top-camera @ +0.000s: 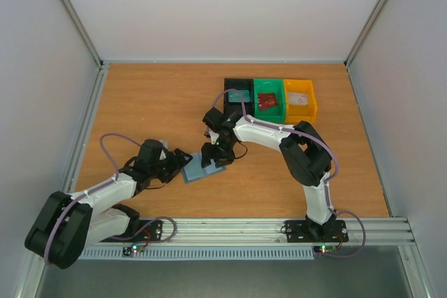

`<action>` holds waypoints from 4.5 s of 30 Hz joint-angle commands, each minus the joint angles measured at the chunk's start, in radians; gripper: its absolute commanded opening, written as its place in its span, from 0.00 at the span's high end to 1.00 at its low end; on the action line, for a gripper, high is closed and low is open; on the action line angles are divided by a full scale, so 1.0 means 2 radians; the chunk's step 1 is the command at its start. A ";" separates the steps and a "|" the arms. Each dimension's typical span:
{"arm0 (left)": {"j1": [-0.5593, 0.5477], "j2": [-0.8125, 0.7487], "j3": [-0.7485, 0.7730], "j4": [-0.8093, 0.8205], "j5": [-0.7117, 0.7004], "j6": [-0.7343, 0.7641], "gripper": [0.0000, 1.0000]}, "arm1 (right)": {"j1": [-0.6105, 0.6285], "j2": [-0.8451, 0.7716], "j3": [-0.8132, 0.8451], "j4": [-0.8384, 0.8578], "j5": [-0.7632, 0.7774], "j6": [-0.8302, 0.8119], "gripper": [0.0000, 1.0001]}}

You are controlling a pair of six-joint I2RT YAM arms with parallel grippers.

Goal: Take the credit cards out of the card holder

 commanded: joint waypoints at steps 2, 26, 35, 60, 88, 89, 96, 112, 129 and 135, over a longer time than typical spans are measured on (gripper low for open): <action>-0.005 0.022 -0.009 0.039 -0.008 0.004 0.23 | 0.005 0.036 0.021 0.046 -0.070 0.043 0.43; -0.005 0.052 -0.012 0.093 -0.016 0.000 0.84 | -0.001 0.085 0.040 0.128 -0.148 0.070 0.73; -0.005 0.042 -0.011 0.126 -0.002 0.006 0.86 | -0.012 0.060 0.013 0.162 -0.164 0.071 0.82; -0.007 0.039 -0.007 0.052 -0.045 0.001 0.40 | -0.049 -0.070 -0.029 -0.104 0.113 -0.022 0.41; -0.058 0.092 0.013 0.199 -0.015 0.023 0.57 | -0.053 0.002 -0.025 0.040 -0.112 0.039 0.41; -0.060 0.092 0.013 0.200 -0.017 0.024 0.58 | -0.053 0.002 -0.025 0.039 -0.111 0.041 0.38; -0.090 0.102 0.018 0.221 -0.039 0.023 0.66 | -0.043 0.005 -0.011 0.025 -0.087 0.045 0.34; -0.101 0.093 0.019 0.213 -0.048 -0.007 0.78 | -0.041 -0.029 -0.033 0.038 -0.049 0.069 0.54; -0.155 0.152 0.081 0.244 -0.046 0.002 0.81 | -0.083 -0.107 -0.157 0.117 -0.067 0.091 0.44; -0.167 0.173 0.098 0.233 -0.051 -0.002 0.84 | -0.095 -0.124 -0.171 0.101 -0.055 0.071 0.35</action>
